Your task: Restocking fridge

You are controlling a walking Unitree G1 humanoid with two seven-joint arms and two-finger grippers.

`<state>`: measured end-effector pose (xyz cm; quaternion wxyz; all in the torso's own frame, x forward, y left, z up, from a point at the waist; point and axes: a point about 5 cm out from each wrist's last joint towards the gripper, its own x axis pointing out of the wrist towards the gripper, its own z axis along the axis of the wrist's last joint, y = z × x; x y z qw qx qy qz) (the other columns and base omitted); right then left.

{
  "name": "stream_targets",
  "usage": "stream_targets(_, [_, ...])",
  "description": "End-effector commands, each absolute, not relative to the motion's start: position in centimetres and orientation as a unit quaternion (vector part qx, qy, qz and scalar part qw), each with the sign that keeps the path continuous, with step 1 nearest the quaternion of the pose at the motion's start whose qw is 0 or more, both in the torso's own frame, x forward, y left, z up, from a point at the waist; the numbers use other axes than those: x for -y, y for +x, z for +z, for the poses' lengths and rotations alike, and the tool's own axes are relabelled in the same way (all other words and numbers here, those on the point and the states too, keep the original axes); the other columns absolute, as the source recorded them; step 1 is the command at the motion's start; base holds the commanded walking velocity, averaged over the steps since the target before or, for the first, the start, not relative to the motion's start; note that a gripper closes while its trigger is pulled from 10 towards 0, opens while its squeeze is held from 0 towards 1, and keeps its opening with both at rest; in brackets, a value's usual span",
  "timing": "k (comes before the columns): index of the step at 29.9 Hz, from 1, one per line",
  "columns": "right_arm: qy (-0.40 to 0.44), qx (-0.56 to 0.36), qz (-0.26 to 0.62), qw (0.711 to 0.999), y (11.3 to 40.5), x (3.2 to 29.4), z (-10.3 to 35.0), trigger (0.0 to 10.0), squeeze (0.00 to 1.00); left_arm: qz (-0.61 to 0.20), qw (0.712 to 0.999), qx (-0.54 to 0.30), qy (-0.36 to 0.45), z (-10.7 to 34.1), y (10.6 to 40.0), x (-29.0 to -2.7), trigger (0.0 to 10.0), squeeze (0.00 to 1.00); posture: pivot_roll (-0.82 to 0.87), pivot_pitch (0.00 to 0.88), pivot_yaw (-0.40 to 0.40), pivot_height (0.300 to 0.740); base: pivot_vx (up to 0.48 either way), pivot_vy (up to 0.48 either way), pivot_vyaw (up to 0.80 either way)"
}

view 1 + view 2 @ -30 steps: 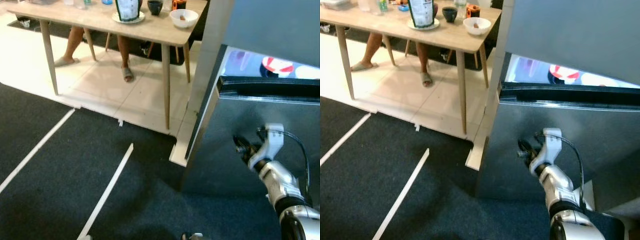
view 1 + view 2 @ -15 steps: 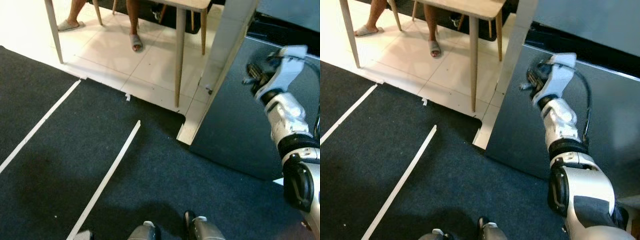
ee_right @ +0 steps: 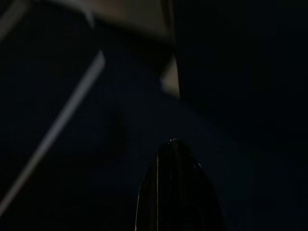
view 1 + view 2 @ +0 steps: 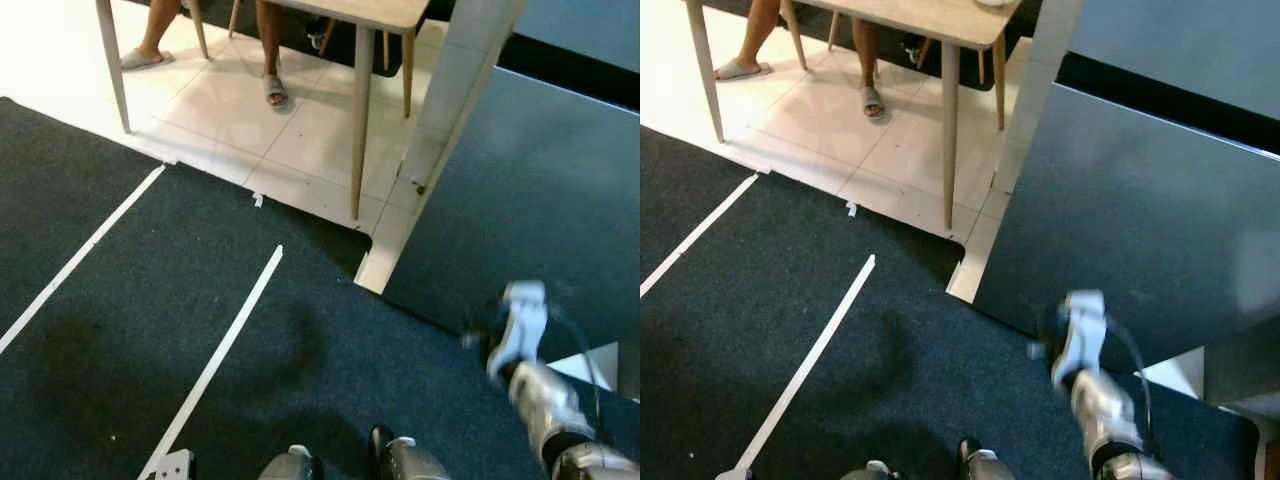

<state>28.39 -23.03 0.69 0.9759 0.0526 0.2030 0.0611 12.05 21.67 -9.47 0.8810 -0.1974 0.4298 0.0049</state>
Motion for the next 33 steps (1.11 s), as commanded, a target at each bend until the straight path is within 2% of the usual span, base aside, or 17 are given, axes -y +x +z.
stream_targets(1, [0.045, -0.274, 0.022, 0.96, 25.3, 24.1, -2.0, 10.0, 0.0, 0.009, 0.866, -0.456, -0.207, -10.1, 10.9, -20.7, 10.0, 0.0, -0.02, 0.23, -0.051, 0.74, 0.0, 0.0, 0.0])
stream_targets(4, [0.037, -0.304, 0.008, 0.952, 23.9, 24.5, -3.1, 10.0, 0.0, 0.012, 0.866, -0.454, -0.207, -10.1, 11.1, -20.8, 10.0, 0.0, -0.02, 0.221, -0.056, 0.74, 0.0, 0.0, 0.0])
stream_targets(5, [0.034, -0.352, -0.018, 0.935, 21.5, 25.2, -4.7, 10.0, 0.0, 0.025, 0.87, -0.446, -0.21, -9.9, 11.7, -21.1, 10.0, 0.0, -0.02, 0.199, -0.065, 0.74, 0.0, 0.0, 0.0])
stream_targets(6, [0.038, -0.367, -0.026, 0.929, 20.6, 25.3, -5.2, 10.0, 0.0, 0.031, 0.871, -0.444, -0.21, -9.8, 12.0, -21.3, 10.0, 0.0, -0.03, 0.184, -0.067, 0.74, 0.0, 0.0, 0.0])
stream_targets(9, [0.04, -0.377, -0.03, 0.925, 20.1, 25.4, -5.5, 10.0, 0.0, 0.035, 0.871, -0.443, -0.211, -9.7, 12.1, -21.5, 10.0, 0.0, -0.03, 0.181, -0.066, 0.74, 0.0, 0.0, 0.0])
stream_targets(10, [0.03, -0.413, -0.026, 0.91, 18.5, 25.2, -6.6, 10.0, 0.0, 0.043, 0.87, -0.446, -0.209, -9.7, 12.2, -21.7, 10.0, 0.0, -0.04, 0.163, -0.062, 0.74, 0.0, 0.0, 0.0])
stream_targets(18, [0.011, -0.483, -0.024, 0.875, 14.9, 23.9, -8.7, 10.0, 0.0, 0.053, 0.868, -0.45, -0.203, -9.7, 12.5, -21.9, 10.0, 0.0, -0.04, 0.142, -0.037, 0.74, 0.0, 0.0, 0.0])
stream_targets(28, [0.018, -0.488, -0.012, 0.873, 14.9, 22.6, -9.1, 10.0, 0.0, 0.095, 0.873, -0.453, -0.153, -9.2, 13.4, -23.8, 10.0, 0.0, -0.02, 0.105, -0.027, 0.74, 0.0, 0.0, 0.0])
stream_targets(29, [0.015, -0.488, -0.015, 0.872, 15.1, 22.7, -9.0, 10.0, 0.0, 0.112, 0.87, -0.463, -0.125, -9.0, 13.3, -24.7, 10.0, 0.0, -0.01, 0.064, -0.042, 0.74, 0.0, 0.0, 0.0])
stream_targets(33, [0.006, -0.49, -0.016, 0.872, 15.3, 22.8, -8.9, 10.0, 0.0, 0.125, 0.869, -0.466, -0.107, -8.9, 13.6, -25.2, 10.0, 0.0, 0.0, 0.045, -0.05, 0.74, 0.0, 0.0, 0.0])
